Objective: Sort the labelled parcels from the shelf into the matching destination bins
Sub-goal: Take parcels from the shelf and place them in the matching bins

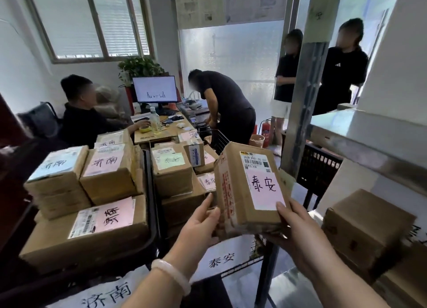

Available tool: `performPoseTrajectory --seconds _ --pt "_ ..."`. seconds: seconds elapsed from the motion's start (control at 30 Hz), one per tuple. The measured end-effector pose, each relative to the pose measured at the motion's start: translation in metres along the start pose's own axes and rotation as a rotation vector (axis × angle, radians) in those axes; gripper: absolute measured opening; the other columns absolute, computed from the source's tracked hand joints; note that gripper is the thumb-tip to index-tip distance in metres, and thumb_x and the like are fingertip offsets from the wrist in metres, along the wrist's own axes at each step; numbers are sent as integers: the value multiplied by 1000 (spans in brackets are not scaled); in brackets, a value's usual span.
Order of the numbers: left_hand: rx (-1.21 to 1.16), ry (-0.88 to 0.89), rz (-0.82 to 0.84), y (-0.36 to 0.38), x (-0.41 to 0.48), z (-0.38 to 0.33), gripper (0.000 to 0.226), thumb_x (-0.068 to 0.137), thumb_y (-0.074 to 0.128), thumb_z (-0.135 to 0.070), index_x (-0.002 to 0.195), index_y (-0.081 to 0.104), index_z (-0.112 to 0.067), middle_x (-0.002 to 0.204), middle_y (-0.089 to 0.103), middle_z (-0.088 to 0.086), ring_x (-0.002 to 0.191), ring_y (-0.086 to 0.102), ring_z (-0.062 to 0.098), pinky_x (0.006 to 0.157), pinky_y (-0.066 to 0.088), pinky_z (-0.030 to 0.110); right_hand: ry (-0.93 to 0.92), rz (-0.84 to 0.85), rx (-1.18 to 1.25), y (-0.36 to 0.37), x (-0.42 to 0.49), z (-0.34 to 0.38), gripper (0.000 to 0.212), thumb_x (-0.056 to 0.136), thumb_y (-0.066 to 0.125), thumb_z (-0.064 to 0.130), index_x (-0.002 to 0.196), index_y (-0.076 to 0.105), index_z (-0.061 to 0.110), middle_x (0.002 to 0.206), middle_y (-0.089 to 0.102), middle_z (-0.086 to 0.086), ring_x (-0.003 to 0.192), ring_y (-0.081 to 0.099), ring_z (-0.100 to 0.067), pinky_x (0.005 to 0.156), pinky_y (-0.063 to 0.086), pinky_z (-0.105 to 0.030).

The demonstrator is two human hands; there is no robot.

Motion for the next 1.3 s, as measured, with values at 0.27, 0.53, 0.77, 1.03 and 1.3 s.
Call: performPoseTrajectory --seconds 0.27,0.53,0.77,1.03,1.3 --pt "570 192 -13 -53 48 -8 57 93 61 -41 143 36 -54 119 36 -39 115 40 -9 101 32 20 3 -153 -277 57 123 9 49 92 63 34 138 48 31 129 55 0 108 58 -25 87 55 -54" --pt "840 267 166 -61 91 2 51 93 60 -42 141 42 -48 123 32 -35 132 32 -5 104 14 2 194 -172 -460 97 215 -20 38 91 63 41 121 45 26 114 56 -8 97 61 -30 73 60 -52" --pt "905 247 256 -71 111 5 55 93 57 -47 144 37 -50 143 35 -20 138 30 1 113 18 12 170 -56 -536 113 238 -34 61 92 61 45 144 38 22 123 58 -7 107 60 -26 94 52 -48" --pt "922 335 254 -45 117 -6 68 92 55 -54 151 21 -50 151 24 -25 143 16 3 114 13 17 -221 -64 -925 92 179 10 70 88 64 48 149 33 36 151 39 5 134 38 -13 104 34 -32" --pt "943 591 335 39 104 -12 72 90 55 -57 151 19 -50 158 17 -22 145 10 2 119 13 26 -472 -367 -1109 4 37 35 57 88 55 48 141 36 52 142 28 38 131 25 14 106 24 -19"
Point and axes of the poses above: each hand's wrist, its own x-axis towards the middle knuckle, its own y-axis out of the palm, z = x × y, the point moved 1 cm from there along x, towards the middle knuckle
